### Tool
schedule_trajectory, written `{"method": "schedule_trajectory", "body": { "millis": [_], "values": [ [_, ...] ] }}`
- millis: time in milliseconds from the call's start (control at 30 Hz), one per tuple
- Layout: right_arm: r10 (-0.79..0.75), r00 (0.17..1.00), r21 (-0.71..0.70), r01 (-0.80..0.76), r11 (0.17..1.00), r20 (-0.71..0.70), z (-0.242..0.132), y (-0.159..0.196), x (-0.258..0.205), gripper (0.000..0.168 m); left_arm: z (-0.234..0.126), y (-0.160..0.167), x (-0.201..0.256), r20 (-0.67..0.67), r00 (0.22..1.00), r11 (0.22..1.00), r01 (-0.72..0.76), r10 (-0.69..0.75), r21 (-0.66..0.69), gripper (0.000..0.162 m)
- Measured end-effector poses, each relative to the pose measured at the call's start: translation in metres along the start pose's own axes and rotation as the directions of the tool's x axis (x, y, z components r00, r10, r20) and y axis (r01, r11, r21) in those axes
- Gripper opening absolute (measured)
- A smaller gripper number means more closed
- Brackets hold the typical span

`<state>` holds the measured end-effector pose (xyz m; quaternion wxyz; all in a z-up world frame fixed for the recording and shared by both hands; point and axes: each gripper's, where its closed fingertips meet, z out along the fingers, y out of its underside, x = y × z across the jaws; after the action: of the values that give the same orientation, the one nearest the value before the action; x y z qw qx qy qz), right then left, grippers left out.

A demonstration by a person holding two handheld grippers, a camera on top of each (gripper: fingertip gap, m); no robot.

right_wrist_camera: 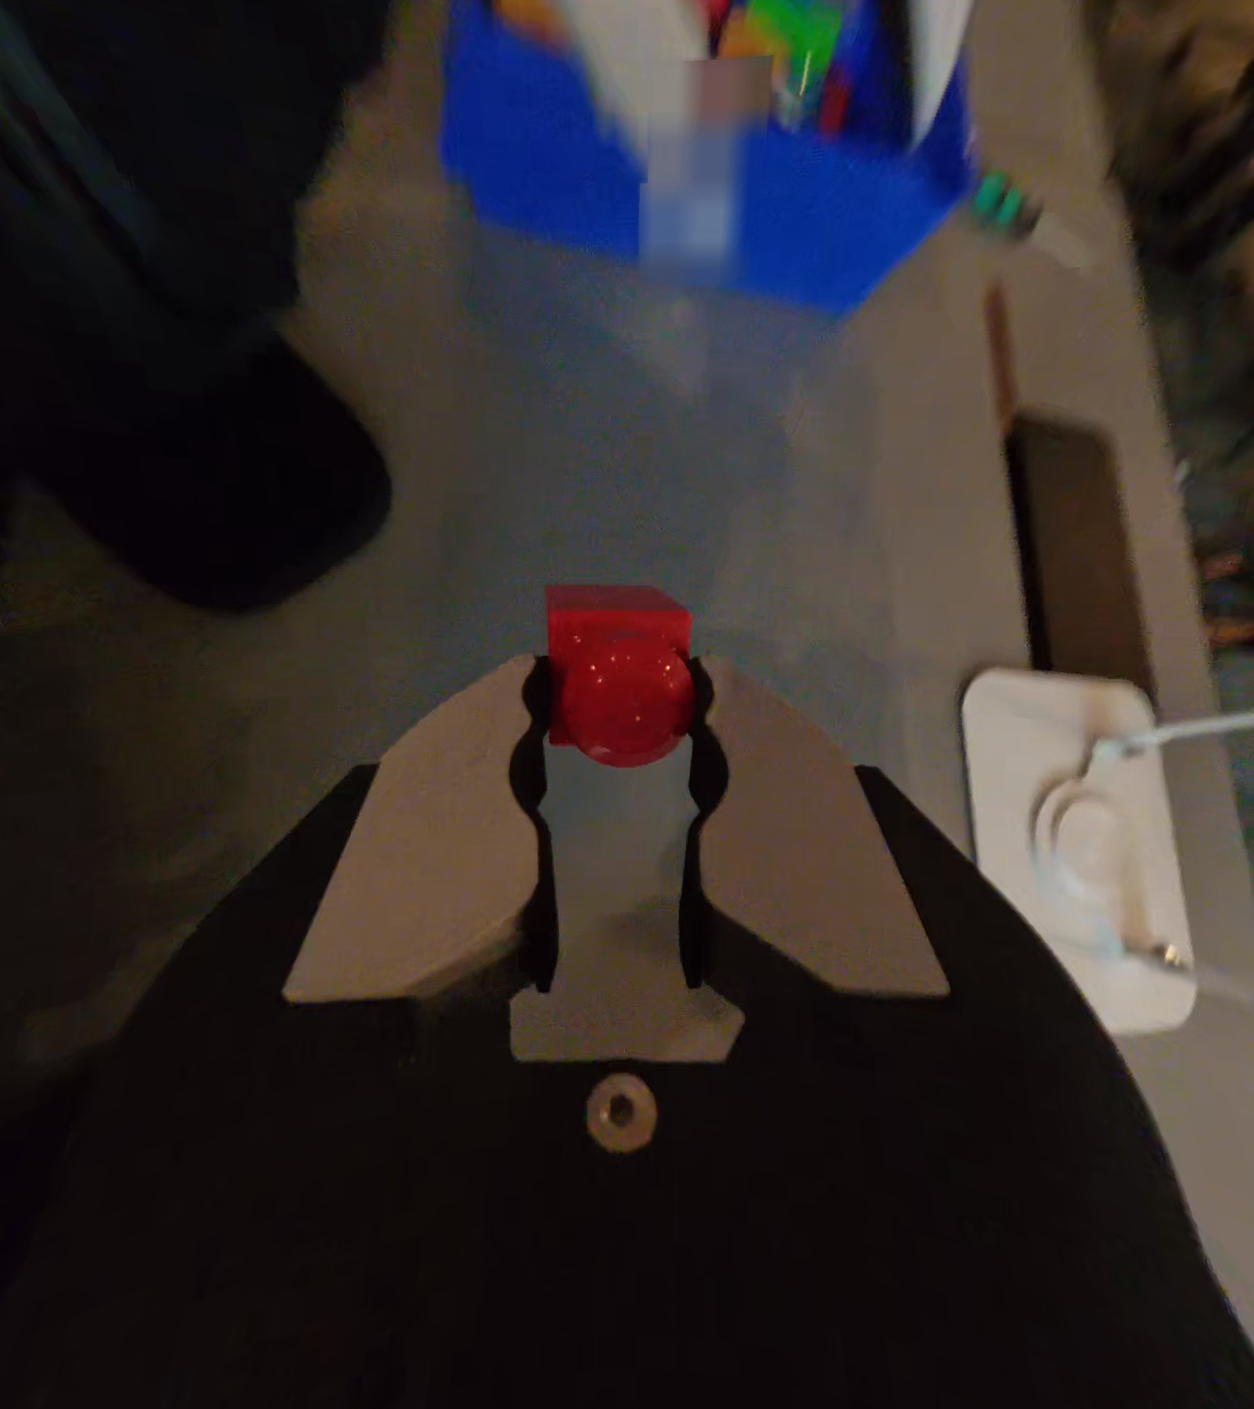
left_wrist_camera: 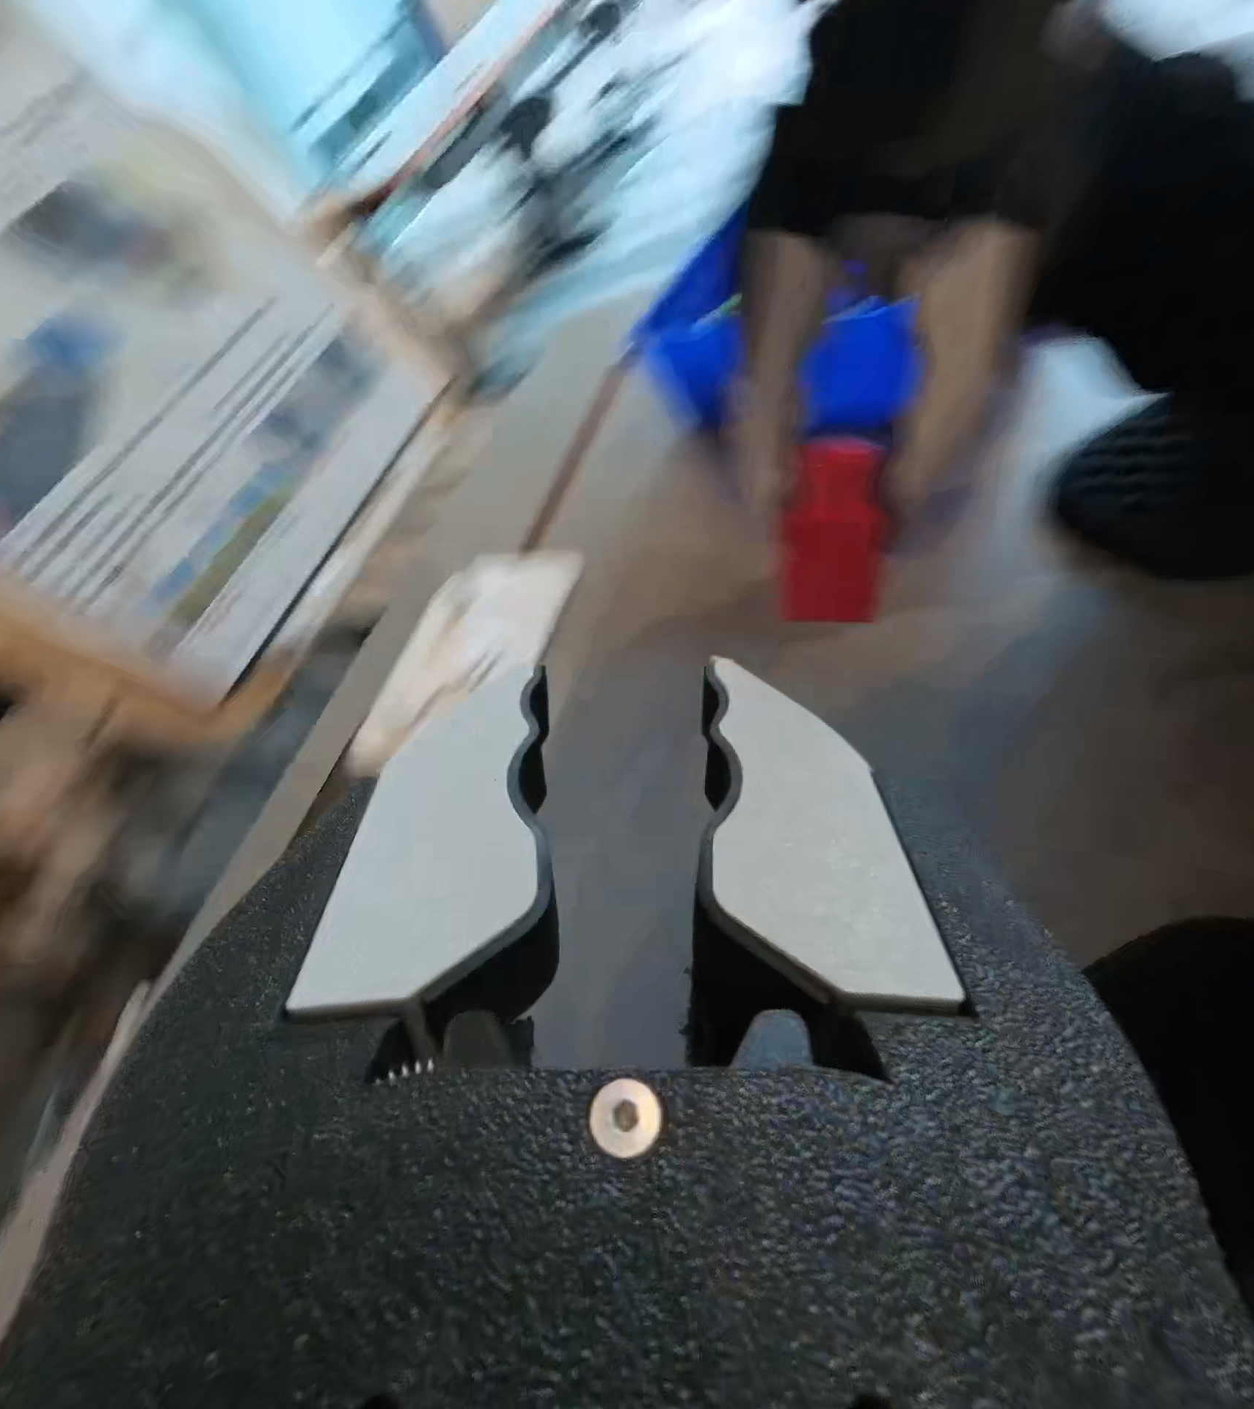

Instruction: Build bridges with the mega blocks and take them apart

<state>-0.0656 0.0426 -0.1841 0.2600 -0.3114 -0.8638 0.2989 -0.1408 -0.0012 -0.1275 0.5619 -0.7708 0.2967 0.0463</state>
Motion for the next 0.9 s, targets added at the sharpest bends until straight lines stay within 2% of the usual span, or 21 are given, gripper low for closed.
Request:
{"method": "schedule_trajectory", "body": {
  "millis": [67, 167, 367, 467, 633, 900],
  "values": [
    [0.032, 0.999, -0.162, -0.027, 0.986, 0.027, 0.019, 0.025, -0.002, 0.033, -0.017, 0.014, -0.015, 0.109, 0.993, 0.995, 0.060, -0.051, -0.083, 0.038],
    [0.075, 0.996, -0.322, -0.052, 0.945, 0.058, 0.043, 0.051, -0.006, 0.034, -0.039, 0.029, -0.024, 0.190, 0.979, 0.985, 0.098, -0.069, -0.143, 0.037],
    [0.131, 0.986, -0.496, -0.062, 0.866, 0.105, 0.074, 0.087, -0.013, 0.034, -0.069, 0.035, -0.039, 0.295, 0.943, 0.979, 0.187, -0.156, -0.081, 0.036],
    [0.158, 0.980, -0.521, -0.073, 0.851, 0.120, 0.082, 0.096, -0.014, 0.034, -0.078, 0.039, -0.041, 0.320, 0.933, 0.978, 0.198, -0.166, -0.070, 0.038],
    [0.172, 0.963, -0.478, -0.055, 0.877, 0.206, 0.094, 0.100, -0.020, 0.034, -0.086, 0.043, -0.050, 0.360, 0.912, 0.974, 0.225, -0.197, -0.037, 0.037],
    [0.186, 0.961, -0.517, -0.056, 0.854, 0.203, 0.097, 0.111, -0.019, 0.034, -0.085, 0.048, -0.051, 0.362, 0.914, 0.974, 0.221, -0.186, -0.057, 0.038]
  ]
}}
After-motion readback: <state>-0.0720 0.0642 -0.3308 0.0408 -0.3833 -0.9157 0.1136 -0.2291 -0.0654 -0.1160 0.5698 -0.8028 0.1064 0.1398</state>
